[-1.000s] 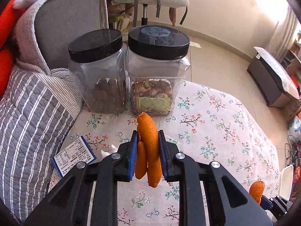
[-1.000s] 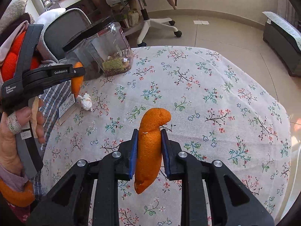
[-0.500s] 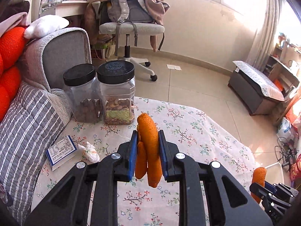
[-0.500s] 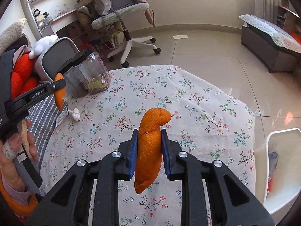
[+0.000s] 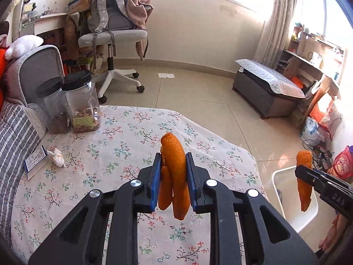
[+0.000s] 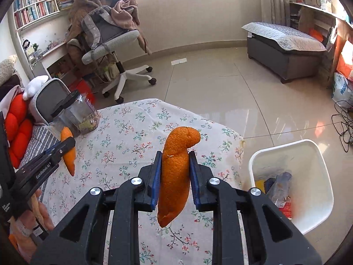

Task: Collect trash
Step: 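Lift the carrot toys and carry both tools over the white bin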

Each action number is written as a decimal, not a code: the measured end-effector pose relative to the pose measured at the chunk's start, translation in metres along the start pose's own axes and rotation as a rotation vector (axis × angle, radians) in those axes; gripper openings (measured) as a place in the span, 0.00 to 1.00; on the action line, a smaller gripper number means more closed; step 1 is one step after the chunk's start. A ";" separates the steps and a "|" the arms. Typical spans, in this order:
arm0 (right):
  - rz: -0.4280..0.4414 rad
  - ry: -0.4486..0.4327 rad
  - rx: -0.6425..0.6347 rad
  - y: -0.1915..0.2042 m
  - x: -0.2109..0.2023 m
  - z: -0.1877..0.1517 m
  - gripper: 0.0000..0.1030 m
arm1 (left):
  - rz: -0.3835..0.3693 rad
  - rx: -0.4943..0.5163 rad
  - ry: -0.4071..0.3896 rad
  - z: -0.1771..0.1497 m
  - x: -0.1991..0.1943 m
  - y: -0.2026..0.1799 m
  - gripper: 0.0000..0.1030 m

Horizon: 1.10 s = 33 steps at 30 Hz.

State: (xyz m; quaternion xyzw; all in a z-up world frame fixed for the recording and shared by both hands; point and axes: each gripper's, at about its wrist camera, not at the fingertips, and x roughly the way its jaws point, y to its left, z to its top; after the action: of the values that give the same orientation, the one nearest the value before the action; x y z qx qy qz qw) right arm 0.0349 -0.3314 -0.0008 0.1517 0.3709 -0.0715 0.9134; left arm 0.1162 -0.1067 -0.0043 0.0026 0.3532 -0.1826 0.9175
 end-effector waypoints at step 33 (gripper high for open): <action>-0.686 -0.186 0.319 -0.194 -0.062 -0.032 0.93 | -0.333 0.220 0.127 -0.013 0.025 -0.242 0.22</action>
State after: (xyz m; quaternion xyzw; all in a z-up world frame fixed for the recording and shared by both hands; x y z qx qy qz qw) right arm -0.0781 -0.5031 -0.0229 0.1517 0.2998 -0.4431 0.8311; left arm 0.0431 -0.3394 0.0003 0.0561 0.3836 -0.3687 0.8448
